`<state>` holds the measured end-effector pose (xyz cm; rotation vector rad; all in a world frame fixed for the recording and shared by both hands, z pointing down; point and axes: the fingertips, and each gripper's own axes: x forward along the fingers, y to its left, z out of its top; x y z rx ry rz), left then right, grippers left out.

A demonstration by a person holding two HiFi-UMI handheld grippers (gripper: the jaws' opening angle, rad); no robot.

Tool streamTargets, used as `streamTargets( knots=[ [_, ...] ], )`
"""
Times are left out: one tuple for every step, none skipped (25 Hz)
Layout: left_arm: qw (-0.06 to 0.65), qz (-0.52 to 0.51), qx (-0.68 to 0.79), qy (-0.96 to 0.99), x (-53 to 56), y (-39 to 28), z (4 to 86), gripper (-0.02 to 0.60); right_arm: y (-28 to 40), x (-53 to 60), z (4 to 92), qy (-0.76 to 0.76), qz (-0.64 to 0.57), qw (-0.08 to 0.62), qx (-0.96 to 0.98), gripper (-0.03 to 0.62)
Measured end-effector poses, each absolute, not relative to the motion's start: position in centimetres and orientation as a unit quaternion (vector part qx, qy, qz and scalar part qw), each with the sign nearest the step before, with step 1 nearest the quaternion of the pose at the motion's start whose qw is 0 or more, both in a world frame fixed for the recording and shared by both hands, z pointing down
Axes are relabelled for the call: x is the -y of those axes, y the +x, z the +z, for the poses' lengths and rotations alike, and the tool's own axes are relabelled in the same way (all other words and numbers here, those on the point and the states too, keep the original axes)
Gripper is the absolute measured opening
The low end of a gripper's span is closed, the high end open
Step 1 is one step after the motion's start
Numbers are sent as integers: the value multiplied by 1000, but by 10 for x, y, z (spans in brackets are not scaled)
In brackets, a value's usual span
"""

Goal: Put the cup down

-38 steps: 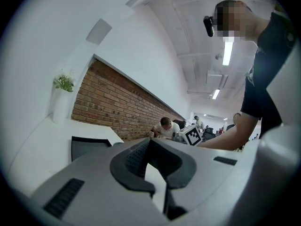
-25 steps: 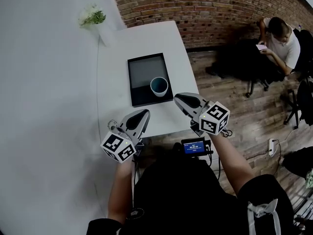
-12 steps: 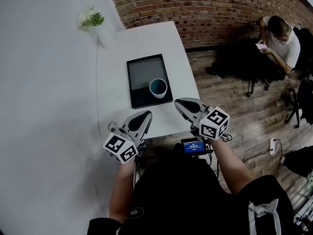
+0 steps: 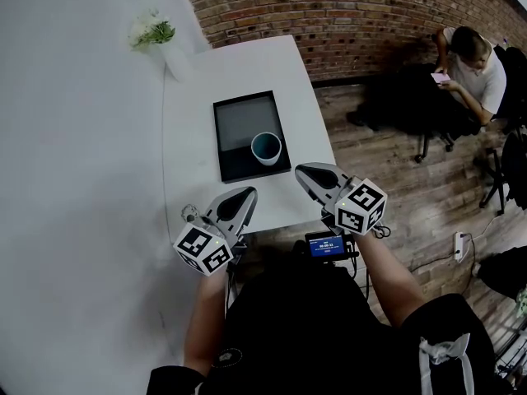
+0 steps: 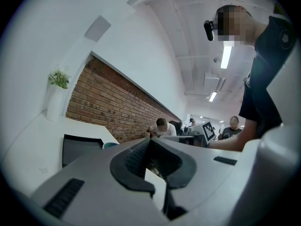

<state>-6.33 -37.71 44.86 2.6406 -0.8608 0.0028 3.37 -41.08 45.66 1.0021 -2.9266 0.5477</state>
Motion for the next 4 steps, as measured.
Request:
streamTargets(
  knots=[
    [182, 2, 305, 935, 377, -63, 449, 8, 34, 411, 457, 319, 174, 1, 931, 14],
    [182, 2, 305, 935, 378, -63, 449, 8, 34, 412, 457, 320, 174, 2, 931, 14],
    [182, 2, 305, 935, 378, -63, 448, 8, 34, 413, 457, 320, 174, 3, 932, 14],
    [183, 2, 306, 934, 378, -63, 448, 8, 34, 414, 457, 320, 173, 4, 932, 14]
  ],
)
